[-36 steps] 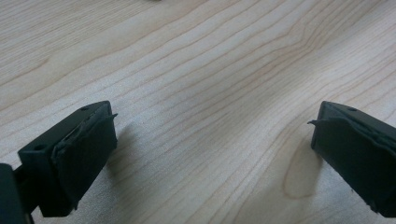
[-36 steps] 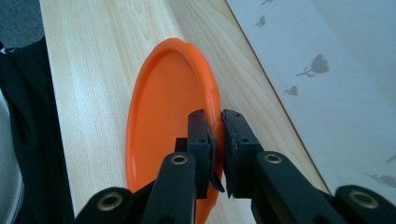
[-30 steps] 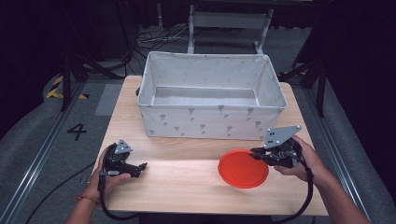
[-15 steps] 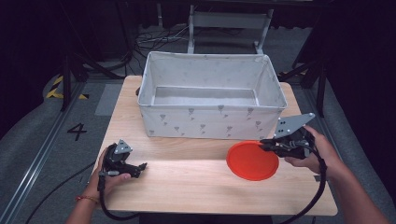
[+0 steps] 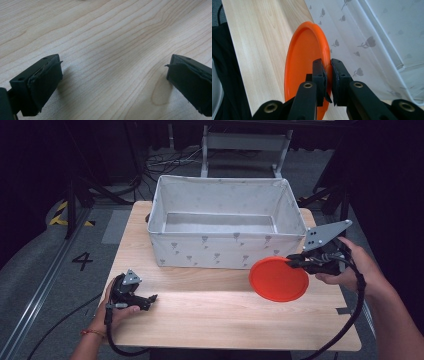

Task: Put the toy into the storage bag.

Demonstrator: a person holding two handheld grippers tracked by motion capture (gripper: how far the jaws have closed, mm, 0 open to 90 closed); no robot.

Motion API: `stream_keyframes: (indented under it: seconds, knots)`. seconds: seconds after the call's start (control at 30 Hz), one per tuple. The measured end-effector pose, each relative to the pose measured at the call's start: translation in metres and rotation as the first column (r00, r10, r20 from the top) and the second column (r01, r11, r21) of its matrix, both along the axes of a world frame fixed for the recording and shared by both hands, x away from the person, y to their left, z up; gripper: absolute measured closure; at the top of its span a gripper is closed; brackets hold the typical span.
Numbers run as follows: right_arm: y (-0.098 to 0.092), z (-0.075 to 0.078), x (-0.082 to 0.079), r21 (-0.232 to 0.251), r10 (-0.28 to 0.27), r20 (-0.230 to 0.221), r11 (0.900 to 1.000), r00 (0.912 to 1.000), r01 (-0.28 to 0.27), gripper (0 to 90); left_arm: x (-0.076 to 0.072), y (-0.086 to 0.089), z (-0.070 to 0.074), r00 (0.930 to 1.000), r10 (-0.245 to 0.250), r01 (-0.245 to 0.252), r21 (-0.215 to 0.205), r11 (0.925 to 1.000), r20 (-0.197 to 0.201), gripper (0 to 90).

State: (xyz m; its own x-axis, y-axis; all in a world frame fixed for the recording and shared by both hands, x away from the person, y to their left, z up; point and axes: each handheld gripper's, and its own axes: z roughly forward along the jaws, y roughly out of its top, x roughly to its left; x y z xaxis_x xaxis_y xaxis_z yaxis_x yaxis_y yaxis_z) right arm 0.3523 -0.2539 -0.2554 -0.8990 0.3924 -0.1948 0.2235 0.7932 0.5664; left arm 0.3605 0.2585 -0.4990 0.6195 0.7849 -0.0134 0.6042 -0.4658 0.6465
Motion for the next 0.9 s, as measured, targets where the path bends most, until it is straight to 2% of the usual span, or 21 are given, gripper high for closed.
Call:
stream_keyframes:
  seconds: [0.2,0.37,0.5,0.9]
  knots:
    - [-0.001,0.017,0.000,-0.006,-0.008,0.019,1.000,0.9998,0.009,82.4,0.000,0.000,0.000,1.0000,0.000,0.000,0.000,1.0000,0.000,0.5]
    - [-0.003,0.028,0.003,0.001,-0.042,0.019,0.999,0.9989,0.042,82.5,0.000,0.000,0.000,1.0000,0.000,0.000,0.001,1.0000,0.000,0.5]
    - [-0.004,0.035,0.005,-0.001,-0.050,0.021,0.999,0.9985,0.050,82.5,0.000,0.000,0.000,1.0000,0.001,-0.001,0.000,1.0000,0.000,0.5]
    - [0.000,0.063,0.016,-0.048,-0.065,0.041,0.997,0.9970,0.067,82.4,0.000,0.000,0.000,1.0000,0.001,-0.001,0.000,1.0000,0.000,0.5]
